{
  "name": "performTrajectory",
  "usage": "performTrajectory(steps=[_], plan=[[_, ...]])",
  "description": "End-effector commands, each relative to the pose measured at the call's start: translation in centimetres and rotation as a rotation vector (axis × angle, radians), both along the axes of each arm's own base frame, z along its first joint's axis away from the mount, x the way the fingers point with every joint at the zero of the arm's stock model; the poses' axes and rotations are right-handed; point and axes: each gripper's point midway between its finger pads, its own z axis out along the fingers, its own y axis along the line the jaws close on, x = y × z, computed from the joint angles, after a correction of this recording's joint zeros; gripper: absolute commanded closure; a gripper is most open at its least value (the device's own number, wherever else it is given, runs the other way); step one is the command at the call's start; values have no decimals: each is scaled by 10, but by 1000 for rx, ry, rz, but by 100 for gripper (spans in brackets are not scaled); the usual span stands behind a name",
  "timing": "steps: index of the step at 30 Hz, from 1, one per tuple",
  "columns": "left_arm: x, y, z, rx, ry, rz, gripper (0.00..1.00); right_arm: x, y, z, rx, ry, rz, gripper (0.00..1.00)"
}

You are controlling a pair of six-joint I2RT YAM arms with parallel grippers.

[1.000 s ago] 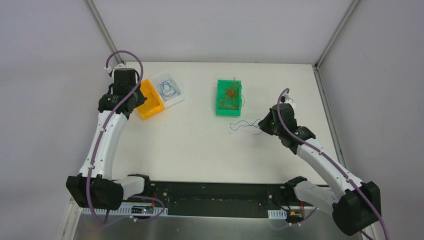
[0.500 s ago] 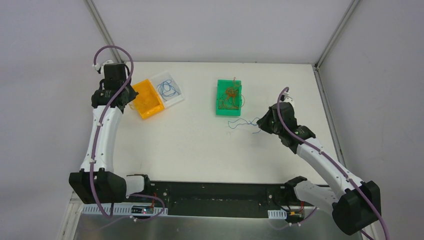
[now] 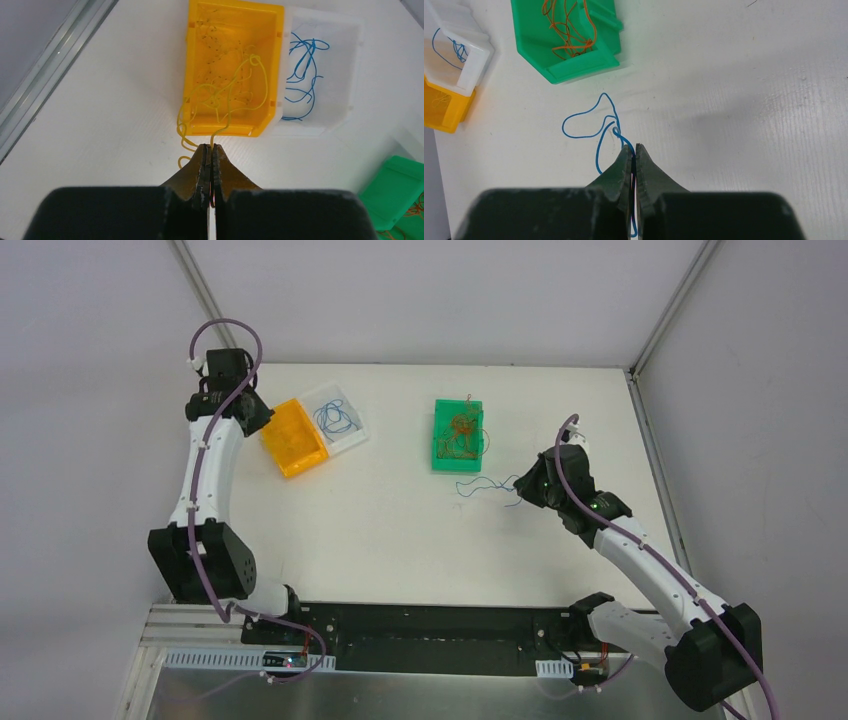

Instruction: Untangle the cables

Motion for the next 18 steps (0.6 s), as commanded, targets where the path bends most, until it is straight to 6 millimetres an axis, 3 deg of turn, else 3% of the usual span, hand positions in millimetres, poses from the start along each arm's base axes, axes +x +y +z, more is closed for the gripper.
performTrajectory(steps=[1, 10, 18], plan=[[31, 2, 12, -74, -68, -12, 100, 10, 6, 24, 38, -68, 11, 100], [77, 9, -35, -238, -11, -1, 100, 8, 8, 18, 52, -55, 9, 100], [98, 5, -100, -324, 87, 17, 100, 9, 12, 13, 63, -37, 18, 100]])
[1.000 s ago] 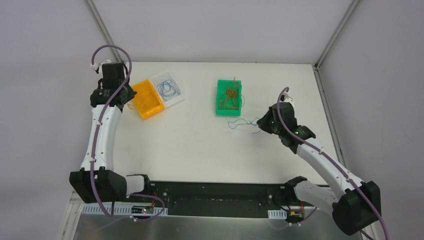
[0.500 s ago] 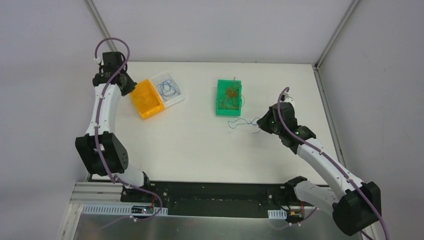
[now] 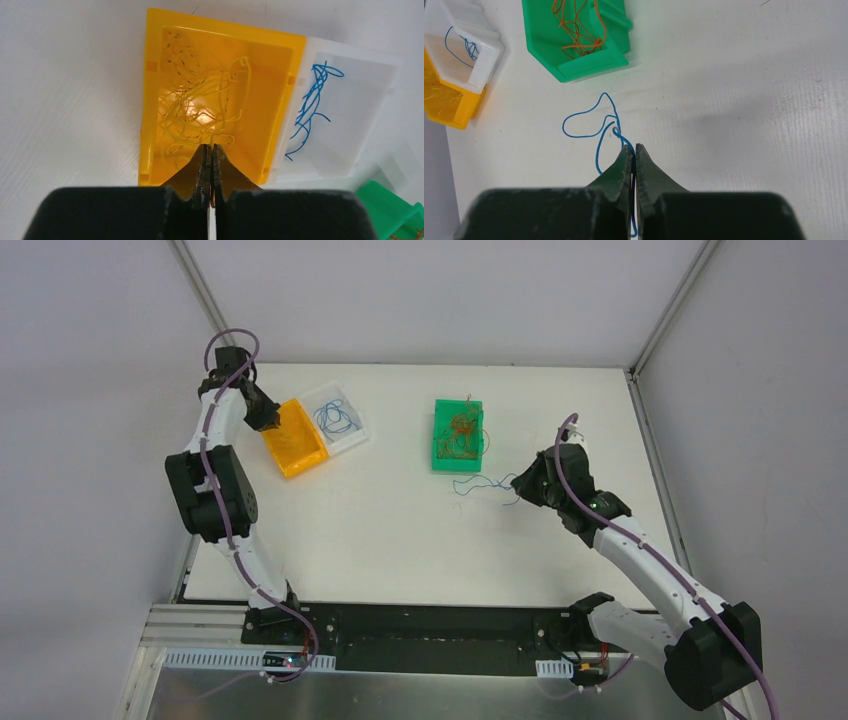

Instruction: Untangle the cables

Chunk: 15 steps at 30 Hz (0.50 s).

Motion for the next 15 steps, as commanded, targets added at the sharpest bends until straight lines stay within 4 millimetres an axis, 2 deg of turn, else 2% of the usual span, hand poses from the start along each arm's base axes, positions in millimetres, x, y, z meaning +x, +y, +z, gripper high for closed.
performTrajectory(steps=[1, 4, 7, 8, 12, 15], plan=[[18, -5, -16, -61, -7, 10, 100, 8, 7, 10, 40, -30, 8, 100], [23, -7, -34, -80, 18, 5, 100, 7, 10, 12, 43, -26, 18, 100], [24, -8, -31, -84, 11, -4, 100, 5, 13, 13, 45, -19, 45, 100], [23, -8, -26, -79, 2, -6, 96, 5, 15, 14, 48, -18, 58, 100], [15, -8, 4, -45, -54, -13, 63, 1, 28, 19, 82, -24, 141, 100], [5, -11, 23, -37, -89, -21, 43, -2, 44, 28, 122, -44, 222, 100]])
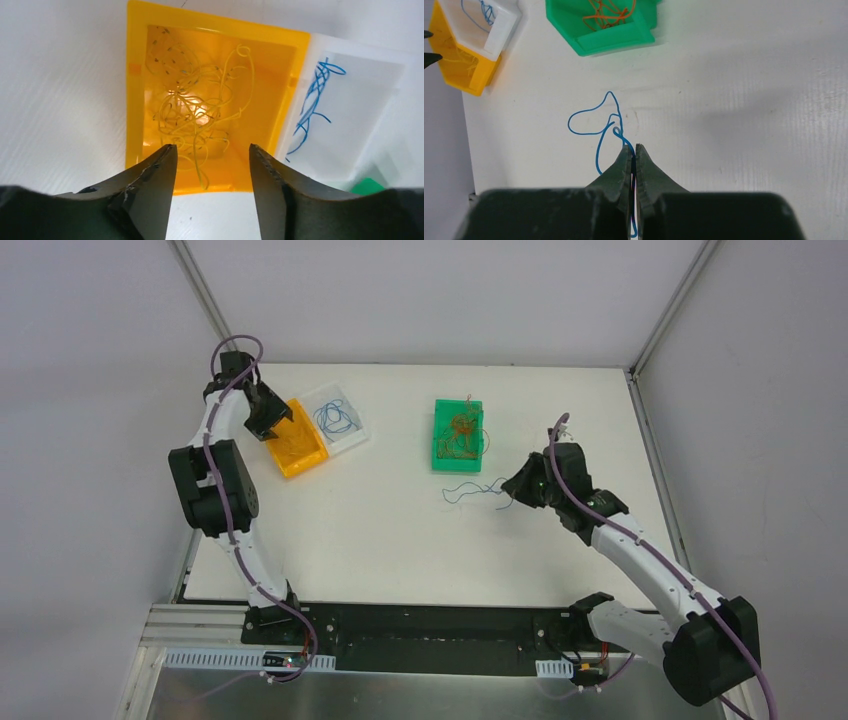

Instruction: Untangle the cables

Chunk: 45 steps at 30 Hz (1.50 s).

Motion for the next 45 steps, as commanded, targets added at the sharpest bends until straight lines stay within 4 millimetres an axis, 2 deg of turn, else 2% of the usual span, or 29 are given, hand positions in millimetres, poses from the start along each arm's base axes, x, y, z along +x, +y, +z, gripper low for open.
performTrajectory(steps=[1, 6, 11, 17, 18, 19, 26, 31, 32, 37, 38, 41, 44, 45], plan=[[-7, -4, 68, 32, -152, -11, 39, 5, 31, 35, 90, -84, 139, 100], [-30, -17, 96, 14, -215, -40, 24, 8, 61, 54, 86, -133, 221, 100], [-61, -43, 124, -32, -290, -96, 19, 26, 107, 75, 49, -196, 279, 100], [-101, -68, 142, -68, -358, -178, 14, 65, 169, 97, 15, -264, 307, 100], [-108, -71, 143, -68, -367, -189, 12, 74, 180, 93, -1, -265, 308, 100], [-115, -73, 142, -65, -367, -197, 10, 83, 192, 103, 2, -292, 308, 100], [-148, -81, 144, -44, -377, -251, 9, 145, 261, 109, -73, -387, 270, 100], [-162, -79, 145, 4, -378, -264, 9, 182, 308, 98, -83, -433, 246, 100], [-164, -77, 144, 15, -373, -264, 9, 190, 317, 90, -95, -448, 236, 100], [-168, -75, 140, 35, -354, -276, 10, 223, 361, 72, -121, -635, 156, 100], [-169, -75, 139, 35, -352, -281, 10, 229, 367, 53, -146, -652, 138, 100], [-168, -75, 139, 41, -349, -290, 10, 236, 381, 27, -144, -689, 138, 100], [-167, -75, 140, 41, -348, -297, 10, 234, 392, -1, -108, -666, 153, 100], [-166, -75, 140, 40, -347, -297, 10, 233, 392, -8, -106, -656, 152, 97]])
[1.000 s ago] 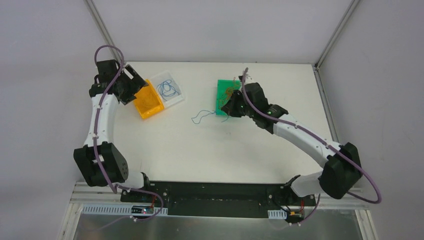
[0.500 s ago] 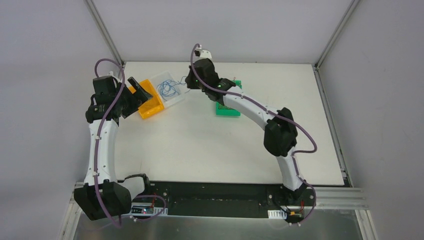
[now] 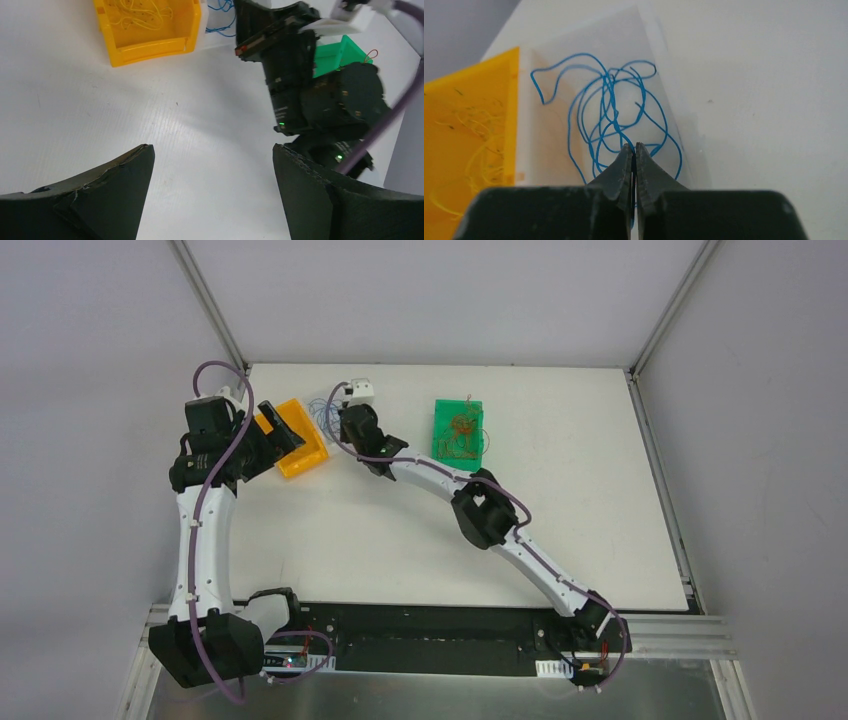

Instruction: Untangle the cables

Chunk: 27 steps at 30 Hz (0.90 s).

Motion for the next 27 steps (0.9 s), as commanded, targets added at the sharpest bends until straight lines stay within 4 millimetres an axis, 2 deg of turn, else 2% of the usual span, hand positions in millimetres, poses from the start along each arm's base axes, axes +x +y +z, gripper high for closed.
performTrajectory(steps=[1, 4, 8, 10, 14, 16, 19, 20, 23, 27], plan=[[-1, -1, 0, 23, 1, -27, 10, 10, 7, 24, 111, -76, -39, 89], [0, -1, -1, 19, 6, -33, 10, 6, 6, 26, 138, -60, -33, 60], [0, -2, -4, 15, 13, -37, 10, 0, 6, 59, 175, -72, -12, 55], [0, -3, -4, 11, 13, -41, 10, -4, 3, 86, 198, -80, -3, 49], [-1, -8, -4, -8, 11, -65, 9, -24, -8, 127, 213, -79, 44, 36], [-2, -13, -6, -26, 17, -81, 8, -39, -21, 143, 208, -63, 63, 30], [-3, -19, -10, -59, 26, -99, 5, -64, -45, 156, 182, -28, 91, 17], [-3, -21, -10, -67, 27, -102, 2, -73, -56, 163, 172, -19, 94, 13], [-3, -29, -9, -80, 13, -114, 1, -99, -89, 171, 139, 8, 104, 2], [-3, -43, -4, -68, -1, -138, 1, -123, -136, 176, 151, 46, 103, 1]])
